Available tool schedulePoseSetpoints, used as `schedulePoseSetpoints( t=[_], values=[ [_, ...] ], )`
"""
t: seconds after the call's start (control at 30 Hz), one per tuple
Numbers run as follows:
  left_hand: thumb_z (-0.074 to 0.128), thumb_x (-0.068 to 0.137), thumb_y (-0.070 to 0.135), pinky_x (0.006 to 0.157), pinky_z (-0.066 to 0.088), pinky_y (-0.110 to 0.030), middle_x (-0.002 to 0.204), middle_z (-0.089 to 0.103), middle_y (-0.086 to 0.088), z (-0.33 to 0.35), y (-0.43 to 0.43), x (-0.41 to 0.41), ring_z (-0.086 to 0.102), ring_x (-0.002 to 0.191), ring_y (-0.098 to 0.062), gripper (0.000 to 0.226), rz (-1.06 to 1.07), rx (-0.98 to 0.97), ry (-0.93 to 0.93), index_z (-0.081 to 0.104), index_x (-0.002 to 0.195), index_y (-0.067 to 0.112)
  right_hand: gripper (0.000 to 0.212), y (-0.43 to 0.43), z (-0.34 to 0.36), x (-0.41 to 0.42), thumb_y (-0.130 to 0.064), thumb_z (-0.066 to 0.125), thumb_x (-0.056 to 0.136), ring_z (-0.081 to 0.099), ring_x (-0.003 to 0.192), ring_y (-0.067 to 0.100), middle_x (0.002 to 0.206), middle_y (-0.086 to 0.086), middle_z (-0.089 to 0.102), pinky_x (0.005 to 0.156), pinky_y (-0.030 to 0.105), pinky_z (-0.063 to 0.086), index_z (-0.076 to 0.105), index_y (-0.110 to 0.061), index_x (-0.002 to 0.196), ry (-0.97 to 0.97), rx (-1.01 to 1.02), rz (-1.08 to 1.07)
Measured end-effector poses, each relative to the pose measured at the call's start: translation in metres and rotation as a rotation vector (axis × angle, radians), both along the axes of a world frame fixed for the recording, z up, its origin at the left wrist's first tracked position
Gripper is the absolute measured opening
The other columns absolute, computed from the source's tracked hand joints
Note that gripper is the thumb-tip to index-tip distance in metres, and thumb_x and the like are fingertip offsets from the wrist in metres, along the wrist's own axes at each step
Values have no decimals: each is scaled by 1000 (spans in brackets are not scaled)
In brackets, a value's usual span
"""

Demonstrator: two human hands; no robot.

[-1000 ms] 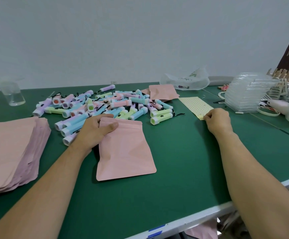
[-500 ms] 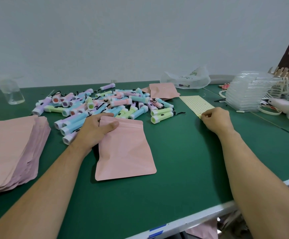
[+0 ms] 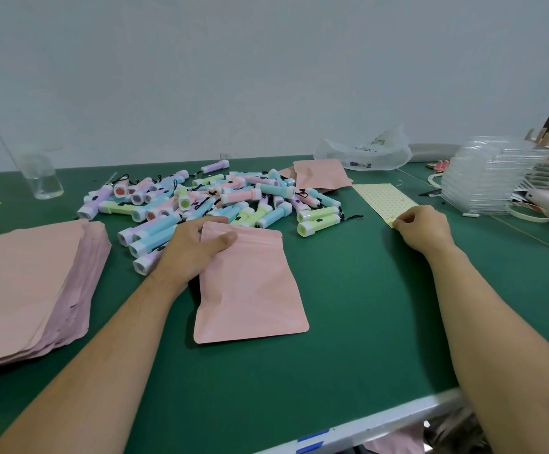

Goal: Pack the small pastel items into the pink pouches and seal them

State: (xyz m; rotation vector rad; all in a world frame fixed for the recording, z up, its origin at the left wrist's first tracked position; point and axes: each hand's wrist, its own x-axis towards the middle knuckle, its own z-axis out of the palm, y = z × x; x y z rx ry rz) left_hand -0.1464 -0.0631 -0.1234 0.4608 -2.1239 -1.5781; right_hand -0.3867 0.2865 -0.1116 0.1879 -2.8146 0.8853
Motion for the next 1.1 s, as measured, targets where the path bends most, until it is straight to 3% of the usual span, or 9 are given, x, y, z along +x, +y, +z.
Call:
schedulePoseSetpoints(
  t=[0.27, 0.37, 0.47, 0.57, 0.7, 0.83, 0.9, 0.97, 1.1],
  values=[
    [83, 91, 28, 67, 58, -17, 109, 76, 8, 3, 3, 2, 74, 95, -9, 34, 33, 28, 19, 73, 124, 28, 26, -9, -3, -1, -17, 51, 105, 59, 108, 39, 118, 20, 67, 93, 50, 53, 74, -4, 109, 104, 47, -30],
    [79, 95, 29, 96, 60, -37, 129, 70, 0, 4, 6, 3, 69, 115, -19, 45, 73, 35, 55, 66, 138, 22, 26, -17, 6, 8, -21, 53, 106, 52, 121, 35, 127, 17, 62, 99, 45, 44, 71, -5, 116, 292, -107, -28],
    [73, 99, 33, 114, 47, -48, 146, 58, 0, 5, 7, 3, 55, 135, -24, 47, 124, -19, 63, 61, 143, 21, 15, -42, 20, 36, -23, 59, 104, 55, 116, 24, 120, 7, 61, 95, 31, 38, 72, -14, 105, 291, -294, 223],
    [72, 100, 32, 115, 46, -48, 142, 60, 0, 6, 9, 3, 54, 135, -24, 42, 161, -42, 74, 63, 139, 19, 14, -79, 35, 83, -25, 66, 101, 56, 110, 12, 114, -1, 64, 92, 23, 38, 71, -18, 90, 139, -338, 590],
    [74, 99, 29, 110, 50, -50, 130, 68, -3, 6, 11, 2, 61, 126, -26, 35, 236, -61, 80, 67, 130, 16, 11, -124, 43, 141, -35, 71, 97, 58, 109, -4, 121, -14, 62, 87, 10, 40, 72, -30, 87, -165, -249, 990],
    [76, 98, 26, 108, 51, -49, 127, 70, -5, 5, 10, 2, 63, 122, -25, 34, 258, -84, 87, 68, 128, 14, 18, -150, 38, 166, -32, 68, 99, 52, 109, -12, 121, -5, 57, 84, 7, 37, 77, -17, 93, -131, -47, 1106],
    [76, 98, 26, 108, 50, -49, 126, 70, -5, 5, 10, 2, 63, 122, -25, 33, 250, -98, 79, 68, 127, 13, 26, -155, 36, 170, -27, 66, 100, 55, 115, 7, 115, 10, 61, 87, 11, 42, 75, -4, 92, -125, -21, 1130],
    [76, 98, 26, 108, 50, -49, 126, 70, -4, 5, 10, 1, 63, 122, -24, 33, 241, -112, 65, 68, 127, 13, 32, -157, 35, 171, -24, 63, 102, 55, 113, 23, 108, 20, 61, 93, 30, 42, 68, 4, 88, -130, -19, 1133],
    [76, 98, 26, 107, 52, -49, 125, 71, -3, 6, 11, -1, 64, 120, -23, 34, 228, -101, 47, 68, 128, 15, 29, -160, 32, 170, -23, 61, 103, 47, 97, 13, 95, 8, 59, 80, 29, 37, 65, -4, 81, -70, -27, 1085]
  ],
)
